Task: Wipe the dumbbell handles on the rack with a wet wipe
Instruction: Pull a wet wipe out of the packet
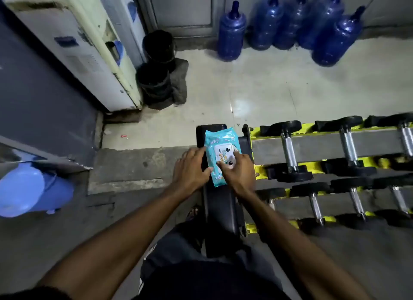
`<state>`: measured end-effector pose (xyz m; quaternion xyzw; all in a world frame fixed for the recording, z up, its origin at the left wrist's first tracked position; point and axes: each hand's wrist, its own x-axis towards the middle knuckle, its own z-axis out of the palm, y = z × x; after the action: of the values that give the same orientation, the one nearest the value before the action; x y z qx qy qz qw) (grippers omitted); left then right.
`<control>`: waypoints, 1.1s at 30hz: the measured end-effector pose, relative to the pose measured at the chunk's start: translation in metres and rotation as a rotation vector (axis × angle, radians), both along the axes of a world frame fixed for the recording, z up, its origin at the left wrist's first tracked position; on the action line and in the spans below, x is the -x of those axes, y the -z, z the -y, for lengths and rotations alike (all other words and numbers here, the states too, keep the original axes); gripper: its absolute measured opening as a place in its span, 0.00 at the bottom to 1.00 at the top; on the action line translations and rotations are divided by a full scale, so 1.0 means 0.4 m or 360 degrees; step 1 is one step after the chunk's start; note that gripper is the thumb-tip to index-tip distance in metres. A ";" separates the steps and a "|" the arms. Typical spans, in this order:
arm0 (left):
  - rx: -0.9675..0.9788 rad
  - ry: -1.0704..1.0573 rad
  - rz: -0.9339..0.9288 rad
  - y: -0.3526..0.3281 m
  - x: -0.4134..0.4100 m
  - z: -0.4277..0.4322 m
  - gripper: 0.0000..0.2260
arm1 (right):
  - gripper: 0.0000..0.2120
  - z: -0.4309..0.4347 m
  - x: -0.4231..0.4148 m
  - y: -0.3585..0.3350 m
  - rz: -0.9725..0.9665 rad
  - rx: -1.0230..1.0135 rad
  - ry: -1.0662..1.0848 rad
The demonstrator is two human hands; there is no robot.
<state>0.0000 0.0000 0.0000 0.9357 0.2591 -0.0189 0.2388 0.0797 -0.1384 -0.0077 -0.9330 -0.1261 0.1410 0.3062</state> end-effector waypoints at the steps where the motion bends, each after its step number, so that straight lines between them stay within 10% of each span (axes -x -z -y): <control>1: -0.0015 0.0096 -0.0016 0.011 -0.016 -0.019 0.33 | 0.25 -0.017 -0.003 -0.004 0.0045 0.0069 0.0022; 17: -0.0238 0.0346 -0.0153 0.092 -0.054 -0.036 0.41 | 0.24 -0.068 -0.036 -0.010 0.0045 0.0357 0.0060; 27: -0.0287 0.0310 -0.0185 0.090 -0.050 -0.030 0.42 | 0.08 0.062 -0.089 0.005 -0.0205 -0.0433 0.0472; 33: -0.0269 0.0338 -0.0159 0.091 -0.046 -0.028 0.42 | 0.16 0.099 -0.118 0.011 0.0254 0.0255 0.0282</control>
<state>0.0185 0.0113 -0.0364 0.9725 0.1709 -0.0688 0.1427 0.1268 -0.1779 -0.0120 -0.9702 -0.0557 0.0483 0.2310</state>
